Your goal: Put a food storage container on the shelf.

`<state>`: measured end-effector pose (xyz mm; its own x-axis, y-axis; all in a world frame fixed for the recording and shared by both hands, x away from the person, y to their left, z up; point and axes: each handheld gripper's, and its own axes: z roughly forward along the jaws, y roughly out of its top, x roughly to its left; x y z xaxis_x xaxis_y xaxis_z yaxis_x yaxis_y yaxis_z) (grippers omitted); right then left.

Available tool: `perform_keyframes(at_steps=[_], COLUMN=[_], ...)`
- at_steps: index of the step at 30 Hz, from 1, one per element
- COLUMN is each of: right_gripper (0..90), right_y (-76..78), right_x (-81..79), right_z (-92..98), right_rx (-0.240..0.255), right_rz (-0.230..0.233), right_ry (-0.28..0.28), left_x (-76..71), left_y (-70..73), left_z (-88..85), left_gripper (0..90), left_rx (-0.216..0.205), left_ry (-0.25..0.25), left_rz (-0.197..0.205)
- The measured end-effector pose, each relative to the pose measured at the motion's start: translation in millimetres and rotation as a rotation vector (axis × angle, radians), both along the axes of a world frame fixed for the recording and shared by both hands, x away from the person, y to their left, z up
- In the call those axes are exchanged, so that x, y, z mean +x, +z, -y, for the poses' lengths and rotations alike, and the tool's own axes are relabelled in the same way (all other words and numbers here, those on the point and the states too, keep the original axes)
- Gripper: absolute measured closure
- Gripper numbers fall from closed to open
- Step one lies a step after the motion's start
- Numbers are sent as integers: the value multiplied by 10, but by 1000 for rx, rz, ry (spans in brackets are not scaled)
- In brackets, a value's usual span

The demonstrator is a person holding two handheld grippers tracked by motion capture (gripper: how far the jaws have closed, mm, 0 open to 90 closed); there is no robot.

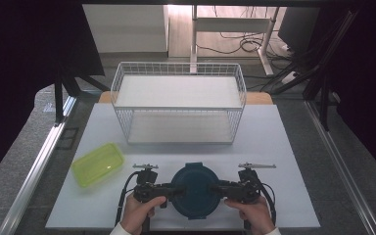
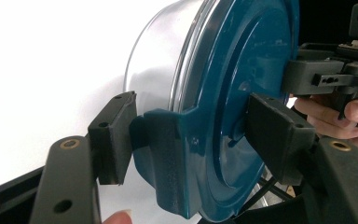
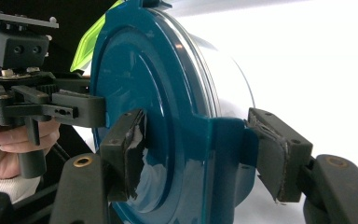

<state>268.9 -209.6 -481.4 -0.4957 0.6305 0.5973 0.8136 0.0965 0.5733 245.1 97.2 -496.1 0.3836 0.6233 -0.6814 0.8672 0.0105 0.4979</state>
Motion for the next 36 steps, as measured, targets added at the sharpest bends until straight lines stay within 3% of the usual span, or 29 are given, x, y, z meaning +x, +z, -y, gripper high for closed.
perform_keyframes(at_steps=[9,22,36], right_gripper=[383,388,389], right_y=[104,417,641], right_x=[81,318,483], right_z=[-35,-224,-341], right_rx=[4,2,14], right_rz=[20,58,80], right_ry=[-1,24,31], left_x=[103,276,393], left_y=[126,419,643], left_z=[-55,-249,-359], left_gripper=[351,355,357], left_rx=[3,-14,-7], left_ry=[-1,33,50], left_rz=[20,71,114])
